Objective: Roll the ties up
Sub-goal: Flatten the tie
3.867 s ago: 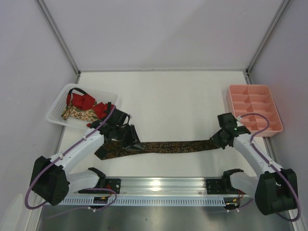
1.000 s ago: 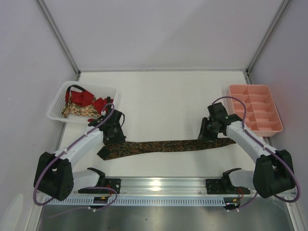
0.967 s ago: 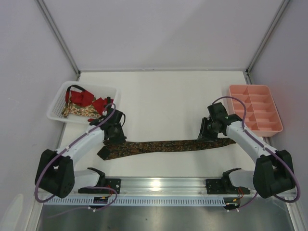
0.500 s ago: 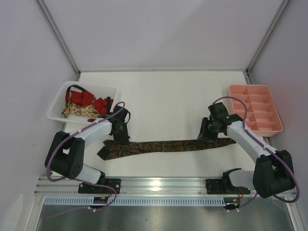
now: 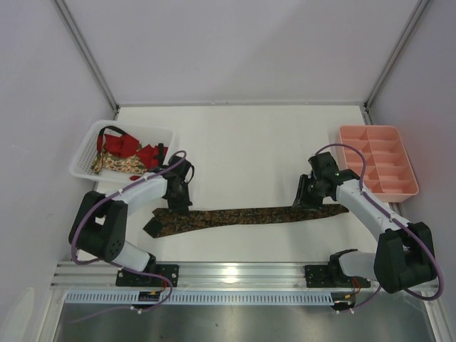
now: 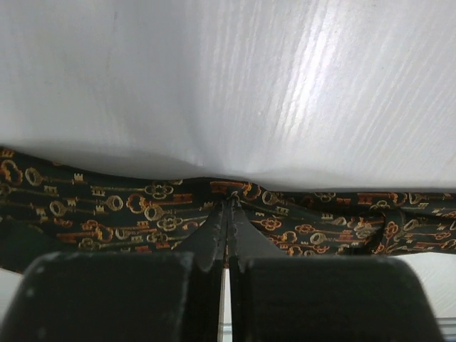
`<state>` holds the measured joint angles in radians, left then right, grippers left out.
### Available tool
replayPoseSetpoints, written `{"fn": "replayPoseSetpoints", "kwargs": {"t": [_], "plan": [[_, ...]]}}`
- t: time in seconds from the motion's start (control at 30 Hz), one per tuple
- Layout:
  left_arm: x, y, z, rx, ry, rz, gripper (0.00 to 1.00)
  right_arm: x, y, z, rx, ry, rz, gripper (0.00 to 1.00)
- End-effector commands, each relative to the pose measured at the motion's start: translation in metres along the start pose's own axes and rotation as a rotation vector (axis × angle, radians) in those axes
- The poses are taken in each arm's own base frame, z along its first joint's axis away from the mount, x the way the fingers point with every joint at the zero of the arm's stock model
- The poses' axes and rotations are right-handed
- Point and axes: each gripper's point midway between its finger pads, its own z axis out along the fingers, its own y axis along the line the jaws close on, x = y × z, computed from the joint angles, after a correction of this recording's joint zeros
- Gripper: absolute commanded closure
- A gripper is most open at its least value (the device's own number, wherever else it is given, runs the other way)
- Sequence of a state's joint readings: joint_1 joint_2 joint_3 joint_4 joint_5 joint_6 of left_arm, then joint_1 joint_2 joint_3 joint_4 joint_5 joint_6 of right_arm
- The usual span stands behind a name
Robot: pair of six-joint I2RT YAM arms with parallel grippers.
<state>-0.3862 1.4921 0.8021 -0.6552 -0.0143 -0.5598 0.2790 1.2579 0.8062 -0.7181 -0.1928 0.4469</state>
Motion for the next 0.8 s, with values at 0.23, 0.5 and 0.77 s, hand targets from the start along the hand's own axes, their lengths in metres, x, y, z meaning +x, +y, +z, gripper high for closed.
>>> {"fn": "replayPoseSetpoints", "kwargs": {"t": [0.23, 0.5, 0.77], "plan": [[0.004, 0.002, -0.045, -0.107, -0.012, -0.095, 1.00, -0.004, 0.004, 0.000, -0.027, -0.015, -0.012, 0.64], [0.026, 0.025, -0.039, -0.200, 0.016, -0.158, 1.00, -0.002, 0.004, 0.001, -0.029, -0.010, -0.012, 0.64], [0.032, 0.027, -0.025, -0.222, 0.053, -0.169, 1.00, 0.000, 0.005, 0.001, -0.026, -0.003, -0.014, 0.64]]}}
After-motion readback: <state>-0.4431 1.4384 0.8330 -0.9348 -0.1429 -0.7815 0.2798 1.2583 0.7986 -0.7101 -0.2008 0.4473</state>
